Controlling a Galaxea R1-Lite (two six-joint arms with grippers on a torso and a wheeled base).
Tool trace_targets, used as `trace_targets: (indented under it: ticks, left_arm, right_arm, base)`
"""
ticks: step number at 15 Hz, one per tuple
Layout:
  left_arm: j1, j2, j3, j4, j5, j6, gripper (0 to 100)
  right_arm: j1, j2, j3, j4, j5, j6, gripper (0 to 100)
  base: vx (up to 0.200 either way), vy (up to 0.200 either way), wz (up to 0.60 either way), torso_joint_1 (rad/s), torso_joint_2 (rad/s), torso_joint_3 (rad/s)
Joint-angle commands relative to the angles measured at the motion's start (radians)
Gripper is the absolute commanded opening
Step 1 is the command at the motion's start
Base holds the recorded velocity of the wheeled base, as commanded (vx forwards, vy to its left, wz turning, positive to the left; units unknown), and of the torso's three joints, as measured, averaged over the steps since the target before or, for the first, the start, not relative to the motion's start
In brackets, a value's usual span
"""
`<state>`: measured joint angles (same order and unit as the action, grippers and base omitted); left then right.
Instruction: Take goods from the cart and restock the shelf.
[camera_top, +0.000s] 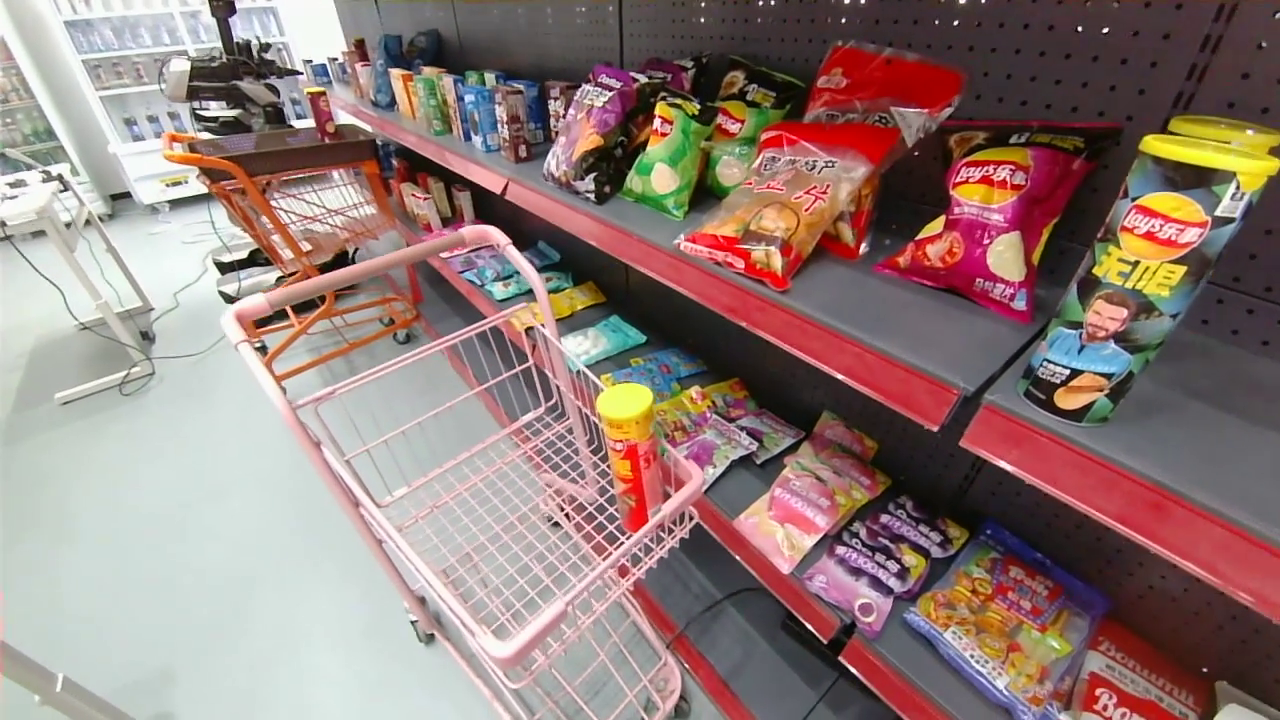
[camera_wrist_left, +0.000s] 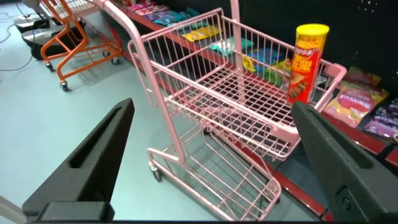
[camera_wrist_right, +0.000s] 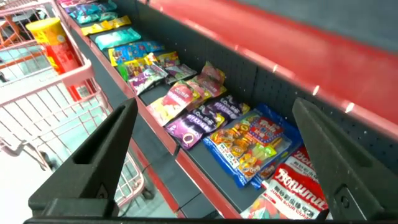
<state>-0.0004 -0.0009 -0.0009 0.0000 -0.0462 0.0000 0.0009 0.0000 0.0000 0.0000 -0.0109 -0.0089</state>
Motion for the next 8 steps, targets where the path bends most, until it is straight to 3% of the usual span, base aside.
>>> trace_targets:
  ticks: [1, 8]
  left_arm:
    - [0.0, 0.001, 0.001, 0.0, 0.0, 0.0, 100]
    - [0.0, 0.002, -0.001, 0.0, 0.0, 0.0, 100]
  right_arm:
    - [0.001, 0.002, 0.0, 0.0, 0.0, 0.0, 100]
    - [0.001, 0.0, 0.0, 0.0, 0.0, 0.001, 100]
  base:
    - [0.0, 0.0, 0.0, -0.188, 0.55, 0.354]
    - [0.0, 0.0, 0.0, -0.161, 0.52, 0.357]
